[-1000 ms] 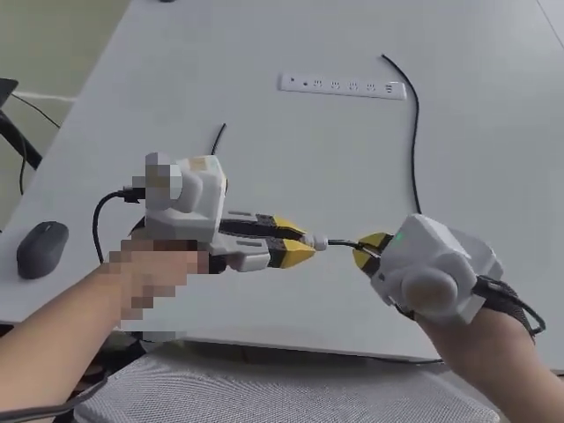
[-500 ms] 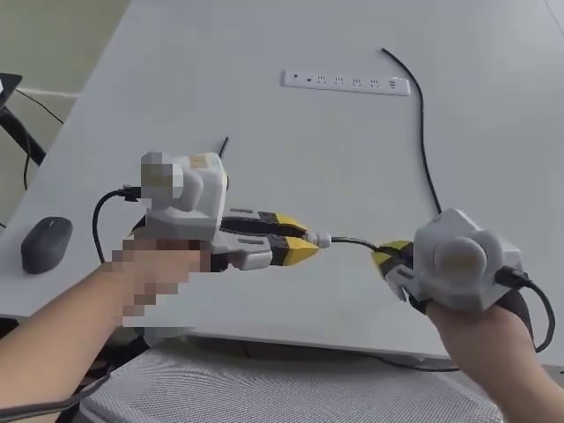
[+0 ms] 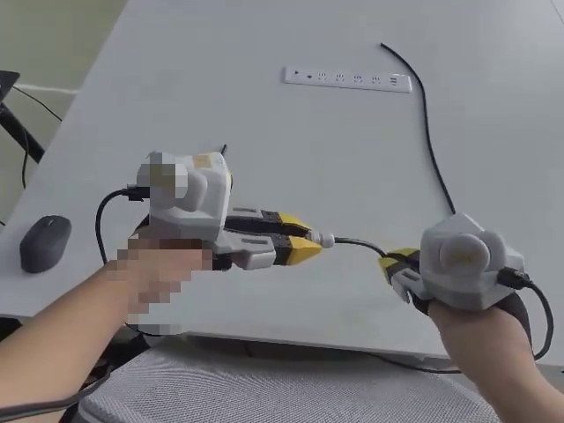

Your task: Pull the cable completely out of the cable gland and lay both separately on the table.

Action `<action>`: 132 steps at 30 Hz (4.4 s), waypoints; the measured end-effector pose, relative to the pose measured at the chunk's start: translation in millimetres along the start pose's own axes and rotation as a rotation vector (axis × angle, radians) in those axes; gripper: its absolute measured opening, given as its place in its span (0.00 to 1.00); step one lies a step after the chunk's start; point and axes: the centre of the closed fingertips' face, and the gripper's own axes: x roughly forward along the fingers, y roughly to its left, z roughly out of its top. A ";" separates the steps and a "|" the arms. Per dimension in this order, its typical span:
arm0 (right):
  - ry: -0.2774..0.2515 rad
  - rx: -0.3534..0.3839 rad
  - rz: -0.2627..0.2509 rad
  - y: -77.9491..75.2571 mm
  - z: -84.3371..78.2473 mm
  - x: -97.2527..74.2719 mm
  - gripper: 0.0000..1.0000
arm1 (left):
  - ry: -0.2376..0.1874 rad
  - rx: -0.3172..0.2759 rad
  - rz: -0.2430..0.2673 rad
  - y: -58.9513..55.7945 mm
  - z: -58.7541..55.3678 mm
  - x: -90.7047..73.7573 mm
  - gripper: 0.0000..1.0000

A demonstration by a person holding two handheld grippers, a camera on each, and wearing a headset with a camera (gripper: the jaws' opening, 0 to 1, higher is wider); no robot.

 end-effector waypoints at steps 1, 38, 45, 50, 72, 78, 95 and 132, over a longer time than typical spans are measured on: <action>-0.001 -0.005 0.002 -0.1 0.0 0.1 0.01 | 0.000 -0.001 0.000 0.5 0.4 0.2 0.15; -0.156 -0.621 0.088 69.8 81.8 -25.2 0.11 | 0.002 0.005 0.019 8.2 6.7 -0.4 0.15; -0.144 -0.656 0.092 72.0 78.3 -23.6 0.05 | 0.005 0.006 0.018 7.3 5.8 1.0 0.15; -0.133 -0.666 0.103 74.5 75.8 -24.0 0.02 | 0.005 0.004 0.016 6.5 5.0 1.4 0.15; -0.095 -0.544 0.119 61.1 69.5 -20.9 0.00 | 0.015 0.018 0.024 7.6 5.2 5.2 0.15; -0.090 -0.468 0.124 53.0 65.3 -20.0 0.00 | 0.010 0.014 0.032 7.0 6.2 3.8 0.15; -0.055 -0.080 0.128 16.0 34.0 -6.5 0.00 | 0.003 0.015 0.040 10.5 9.1 8.8 0.15; -0.041 0.131 0.052 -8.4 1.3 5.0 0.02 | -0.002 0.026 0.055 18.9 11.7 4.9 0.15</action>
